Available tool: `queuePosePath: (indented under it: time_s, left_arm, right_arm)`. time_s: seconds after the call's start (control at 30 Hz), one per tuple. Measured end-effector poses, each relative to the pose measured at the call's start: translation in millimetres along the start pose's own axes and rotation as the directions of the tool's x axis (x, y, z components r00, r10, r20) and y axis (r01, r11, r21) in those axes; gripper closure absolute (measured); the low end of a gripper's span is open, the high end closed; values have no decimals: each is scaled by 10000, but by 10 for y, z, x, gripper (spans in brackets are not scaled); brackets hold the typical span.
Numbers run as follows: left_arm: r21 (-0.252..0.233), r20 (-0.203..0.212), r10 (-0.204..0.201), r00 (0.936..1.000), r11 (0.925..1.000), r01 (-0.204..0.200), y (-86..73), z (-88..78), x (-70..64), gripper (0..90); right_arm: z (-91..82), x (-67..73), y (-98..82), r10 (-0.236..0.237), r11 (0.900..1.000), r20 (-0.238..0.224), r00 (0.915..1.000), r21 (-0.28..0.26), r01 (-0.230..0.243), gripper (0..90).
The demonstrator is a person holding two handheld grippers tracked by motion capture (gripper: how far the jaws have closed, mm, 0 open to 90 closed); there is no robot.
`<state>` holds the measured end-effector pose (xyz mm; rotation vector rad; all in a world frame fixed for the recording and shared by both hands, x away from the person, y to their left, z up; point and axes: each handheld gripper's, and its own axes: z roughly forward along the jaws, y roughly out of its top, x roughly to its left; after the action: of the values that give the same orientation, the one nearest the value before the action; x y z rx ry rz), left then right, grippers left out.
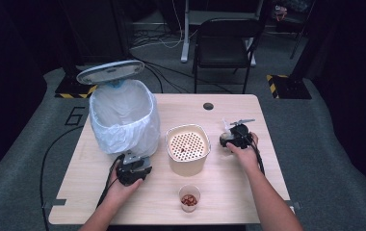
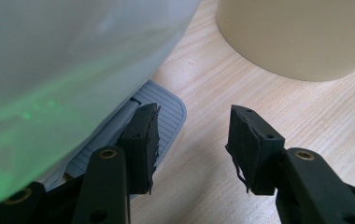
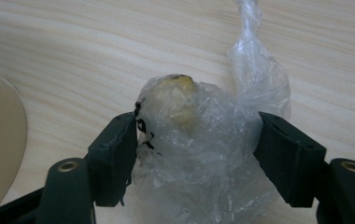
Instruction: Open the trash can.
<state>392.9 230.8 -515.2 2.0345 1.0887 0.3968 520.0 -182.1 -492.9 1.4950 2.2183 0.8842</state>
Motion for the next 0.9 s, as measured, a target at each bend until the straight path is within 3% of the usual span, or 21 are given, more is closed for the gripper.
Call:
queuePosePath:
  time_s: [0.7,0.9]
  left_arm:
    - [46,-31,52,10000,10000,-52,4,-1,-4,532]
    - [90,-20,37,10000,10000,-37,5,-5,-1,532]
  right_arm:
    - [5,-14,-52,-193,9997,172,9997,-121,195,631]
    - [-86,-28,-27,-253,9995,94,9996,-212,255,644]
